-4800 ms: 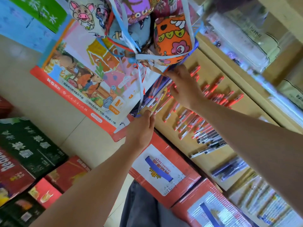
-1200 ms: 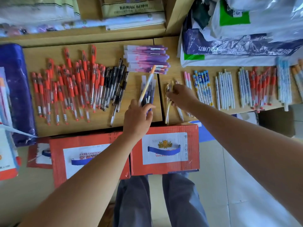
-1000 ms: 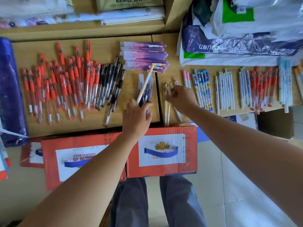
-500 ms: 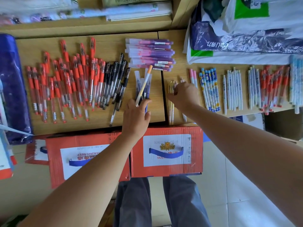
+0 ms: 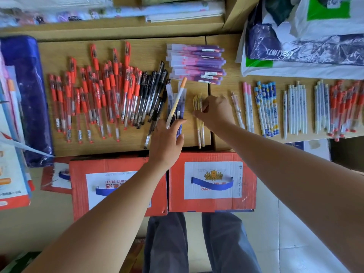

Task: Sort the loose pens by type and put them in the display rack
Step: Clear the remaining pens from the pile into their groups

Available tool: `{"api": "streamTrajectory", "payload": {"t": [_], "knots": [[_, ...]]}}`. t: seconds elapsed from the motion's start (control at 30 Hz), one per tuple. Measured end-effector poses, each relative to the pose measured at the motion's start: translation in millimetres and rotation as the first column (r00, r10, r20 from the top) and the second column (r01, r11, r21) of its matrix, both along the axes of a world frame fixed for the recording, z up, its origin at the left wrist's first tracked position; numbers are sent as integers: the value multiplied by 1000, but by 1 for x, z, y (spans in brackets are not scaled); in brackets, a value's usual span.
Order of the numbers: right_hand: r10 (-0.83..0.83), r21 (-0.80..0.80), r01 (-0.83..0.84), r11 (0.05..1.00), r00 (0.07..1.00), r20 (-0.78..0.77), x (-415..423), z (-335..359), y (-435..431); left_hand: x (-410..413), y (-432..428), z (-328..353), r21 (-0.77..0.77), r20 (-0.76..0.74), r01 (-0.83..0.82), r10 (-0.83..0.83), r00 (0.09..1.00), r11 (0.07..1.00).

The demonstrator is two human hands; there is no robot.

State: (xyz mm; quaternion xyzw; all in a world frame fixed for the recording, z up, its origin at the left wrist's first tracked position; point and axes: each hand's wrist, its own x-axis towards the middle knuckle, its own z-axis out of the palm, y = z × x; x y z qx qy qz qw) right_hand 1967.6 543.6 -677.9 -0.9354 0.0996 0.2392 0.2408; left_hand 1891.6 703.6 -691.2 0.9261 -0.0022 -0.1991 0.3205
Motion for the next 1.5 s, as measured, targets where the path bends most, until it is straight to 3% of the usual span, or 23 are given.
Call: {"api": "streamTrajectory", "payload": {"t": [0.13,0.27,0.4,0.47,0.6,0.8,0.9,1.03,1.13,1.23,1.3,1.37,1.43,1.5], "knots": [[-97,65,96,993,995,24,-5,-1,-1,0,3,1,-26,-6,-11,10,1000,1000],[-94,57,94,994,996,-11,-7,0,-5,1,3,6,-60,-3,-23,23,1000,998],[-184,231,176,957,983,12,-5,7,-7,3,4,13,-102,14,-21,23,1000,995],[-225,375,229,898,973,-55,-2,14,-5,4,3,17,-129,4,9,-9,1000,992],[-267,610,427,668,902,-339,3,23,3,5,-5,28,-164,-83,88,-103,991,982],[-216,631,455,628,881,-421,2,26,4,5,-5,38,-215,-105,139,-164,981,967],[-205,616,408,674,904,-375,-3,29,5,4,-7,42,-226,-88,151,-175,981,962],[-382,592,439,676,895,-228,-7,34,-13,3,-7,43,-116,54,186,-181,982,976],[-548,572,539,618,817,-178,-13,40,-40,10,-15,48,-56,115,230,-223,968,972],[-613,543,588,599,773,-161,-23,47,-73,16,-36,55,-43,171,246,-235,957,968],[-633,583,622,523,741,-223,-32,51,-93,19,-58,62,-140,102,231,-218,971,963],[-645,624,645,440,711,-280,-40,54,-111,22,-86,69,-248,-100,183,-213,972,951],[-656,646,646,408,699,-285,-47,55,-129,24,-115,73,-301,-244,136,-214,946,944],[-667,657,645,389,690,-282,-52,57,-152,25,-141,74,-349,-287,105,-213,934,931]]}}
